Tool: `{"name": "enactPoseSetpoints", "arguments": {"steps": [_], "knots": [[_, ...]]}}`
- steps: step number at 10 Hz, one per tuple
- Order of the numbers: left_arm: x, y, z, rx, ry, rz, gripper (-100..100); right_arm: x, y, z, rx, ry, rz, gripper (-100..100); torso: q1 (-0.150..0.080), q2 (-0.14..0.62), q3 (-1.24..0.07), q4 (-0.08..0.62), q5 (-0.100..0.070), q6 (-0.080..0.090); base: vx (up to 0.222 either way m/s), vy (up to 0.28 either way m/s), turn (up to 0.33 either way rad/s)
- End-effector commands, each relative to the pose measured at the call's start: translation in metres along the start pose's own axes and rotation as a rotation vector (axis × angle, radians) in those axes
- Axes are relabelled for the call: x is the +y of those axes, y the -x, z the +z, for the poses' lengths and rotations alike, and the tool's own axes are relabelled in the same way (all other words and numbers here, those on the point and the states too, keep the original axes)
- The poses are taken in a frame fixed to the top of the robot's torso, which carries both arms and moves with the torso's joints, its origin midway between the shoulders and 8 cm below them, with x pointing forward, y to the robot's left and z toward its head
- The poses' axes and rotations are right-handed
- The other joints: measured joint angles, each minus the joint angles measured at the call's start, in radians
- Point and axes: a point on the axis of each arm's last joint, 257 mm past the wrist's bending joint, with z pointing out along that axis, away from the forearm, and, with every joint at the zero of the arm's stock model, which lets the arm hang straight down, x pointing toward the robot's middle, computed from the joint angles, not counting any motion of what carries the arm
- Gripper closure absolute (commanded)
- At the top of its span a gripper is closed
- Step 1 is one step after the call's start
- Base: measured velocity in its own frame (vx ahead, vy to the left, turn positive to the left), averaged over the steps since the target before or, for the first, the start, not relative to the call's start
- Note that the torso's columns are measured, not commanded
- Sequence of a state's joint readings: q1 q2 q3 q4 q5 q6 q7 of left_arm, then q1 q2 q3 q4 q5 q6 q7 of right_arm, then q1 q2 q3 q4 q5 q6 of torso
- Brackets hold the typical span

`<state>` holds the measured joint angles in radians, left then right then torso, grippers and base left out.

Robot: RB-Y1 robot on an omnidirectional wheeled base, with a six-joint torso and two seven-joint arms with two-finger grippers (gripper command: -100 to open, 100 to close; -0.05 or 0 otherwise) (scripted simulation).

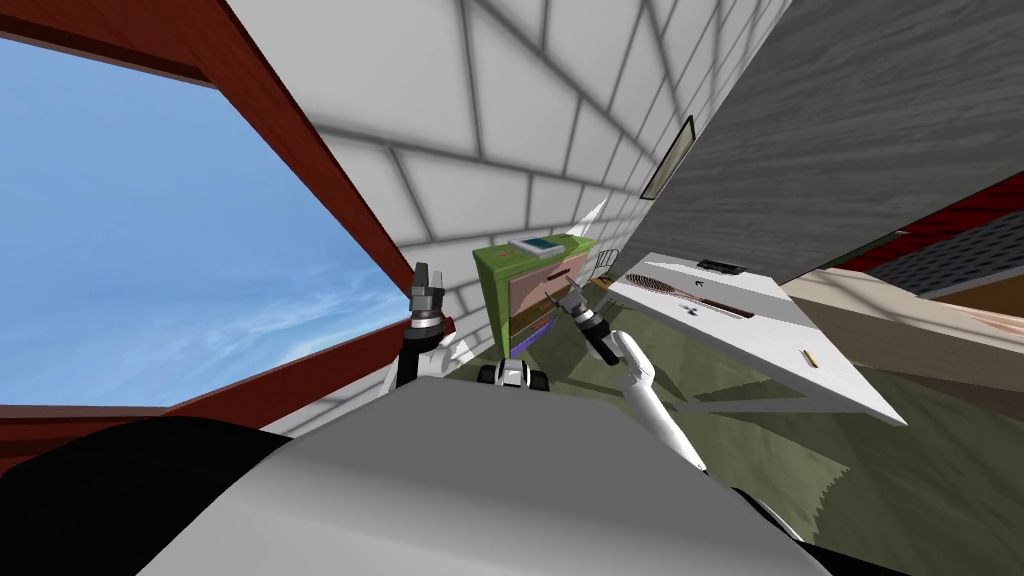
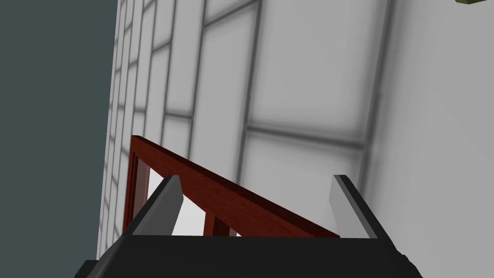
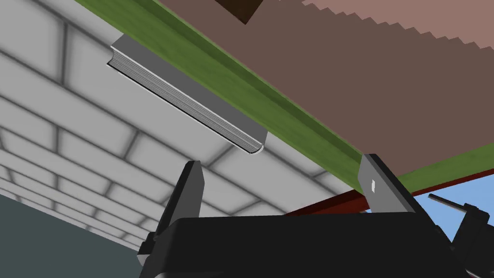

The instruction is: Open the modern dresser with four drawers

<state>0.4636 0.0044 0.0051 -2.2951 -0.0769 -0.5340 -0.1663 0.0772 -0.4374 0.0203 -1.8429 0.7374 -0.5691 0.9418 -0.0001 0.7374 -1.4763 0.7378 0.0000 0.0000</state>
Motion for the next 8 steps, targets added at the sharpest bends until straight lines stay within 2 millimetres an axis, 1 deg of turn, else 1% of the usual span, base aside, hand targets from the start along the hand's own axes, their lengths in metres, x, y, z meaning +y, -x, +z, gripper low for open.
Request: {"name": "enactPoseSetpoints", "arguments": {"steps": [1, 2, 4, 5, 8], "knots": [[0.0, 0.0, 0.0, 0.0, 0.0, 0.0, 0, 0.002, -0.016, 0.002, 0.036, 0.039, -0.131, -100, 0.0, 0.001, 0.0, 0.0, 0.0, 0.0, 0.03, 0.02, -0.012], [0.0, 0.0, 0.0, 0.0, 0.0, 0.0, 0, 0.002, -0.016, 0.002, 0.036, 0.039, -0.135, -100, 0.0, 0.001, 0.0, 0.0, 0.0, 0.0, 0.023, 0.015, -0.008], [0.0, 0.0, 0.0, 0.0, 0.0, 0.0, 0, 0.002, -0.035, 0.003, 0.073, 0.086, -0.267, -100, 0.0, 0.001, 0.0, 0.0, 0.0, 0.0, 0.034, 0.017, -0.02], [0.0, 0.0, 0.0, 0.0, 0.0, 0.0, 0, 0.002, -0.035, 0.003, 0.073, 0.087, -0.275, -100, 0.0, 0.0, 0.0, 0.0, 0.0, 0.0, 0.032, 0.016, -0.006], [0.0, 0.0, 0.0, 0.0, 0.0, 0.0, 0, 0.0, -0.058, 0.001, 0.114, 0.149, -0.452, -100, 0.0, 0.001, 0.0, 0.0, 0.0, 0.0, 0.033, 0.018, -0.017]]}}
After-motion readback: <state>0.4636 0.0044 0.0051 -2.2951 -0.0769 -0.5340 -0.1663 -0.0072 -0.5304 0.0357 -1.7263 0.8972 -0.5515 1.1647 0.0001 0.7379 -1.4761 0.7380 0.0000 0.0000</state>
